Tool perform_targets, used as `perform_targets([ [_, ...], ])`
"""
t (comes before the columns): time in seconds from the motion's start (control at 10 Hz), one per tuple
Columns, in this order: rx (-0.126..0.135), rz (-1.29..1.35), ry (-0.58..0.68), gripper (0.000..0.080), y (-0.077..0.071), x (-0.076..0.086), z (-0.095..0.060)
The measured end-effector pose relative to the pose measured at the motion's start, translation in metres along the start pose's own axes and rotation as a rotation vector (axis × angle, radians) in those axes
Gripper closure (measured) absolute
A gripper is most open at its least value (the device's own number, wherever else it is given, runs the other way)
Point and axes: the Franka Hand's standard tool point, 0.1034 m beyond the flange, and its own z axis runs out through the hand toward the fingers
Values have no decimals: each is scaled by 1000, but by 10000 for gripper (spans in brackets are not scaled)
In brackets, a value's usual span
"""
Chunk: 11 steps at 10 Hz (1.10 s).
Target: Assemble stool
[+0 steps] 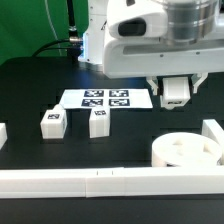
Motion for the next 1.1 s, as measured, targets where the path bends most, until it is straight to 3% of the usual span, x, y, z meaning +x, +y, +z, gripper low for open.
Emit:
perform_targets([
  [0.2,5,-2,133,462,-1,3,0],
  [0.6,16,-26,420,462,-4,20,-23],
  [0.8,24,-31,583,462,-6,28,-23],
  [1.1,21,-47,651,462,-6,30,-22],
])
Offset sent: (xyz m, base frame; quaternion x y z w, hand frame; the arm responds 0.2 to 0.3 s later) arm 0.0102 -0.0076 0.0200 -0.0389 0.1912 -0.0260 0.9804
